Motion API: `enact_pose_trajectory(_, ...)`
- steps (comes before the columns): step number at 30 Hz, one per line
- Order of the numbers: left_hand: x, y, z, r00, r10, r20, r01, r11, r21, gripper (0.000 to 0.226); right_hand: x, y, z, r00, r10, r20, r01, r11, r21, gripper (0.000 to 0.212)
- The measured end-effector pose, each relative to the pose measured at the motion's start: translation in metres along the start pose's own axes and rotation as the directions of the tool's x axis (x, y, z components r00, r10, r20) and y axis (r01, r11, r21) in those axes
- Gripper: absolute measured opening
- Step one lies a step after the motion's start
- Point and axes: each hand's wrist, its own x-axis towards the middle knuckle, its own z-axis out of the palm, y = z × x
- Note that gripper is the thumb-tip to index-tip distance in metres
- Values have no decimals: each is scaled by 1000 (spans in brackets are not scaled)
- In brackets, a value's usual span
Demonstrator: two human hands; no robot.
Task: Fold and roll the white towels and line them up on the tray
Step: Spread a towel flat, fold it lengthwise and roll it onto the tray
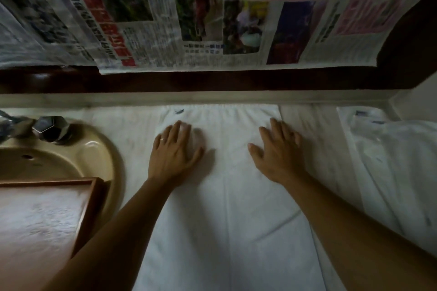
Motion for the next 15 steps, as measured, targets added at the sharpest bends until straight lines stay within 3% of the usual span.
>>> enact_pose_trajectory(4,26,-4,6,996,47,74,-52,996,72,82,28,-4,8,994,-93,56,89,993,72,70)
enact_pose_trajectory(10,29,-23,6,997,19,75,-24,998,59,79,34,4,12,997,-26,79,22,998,51,72)
enact_pose_trajectory(12,9,-10,5,998,-8,65,6,999,38,81,15,-6,7,998,-18,62,14,997,69,72)
enact_pose_trajectory(15,-44,1,15,990,99,102,-104,993,52,81,-34,-5,15,985,-147,89,139,986,92,76)
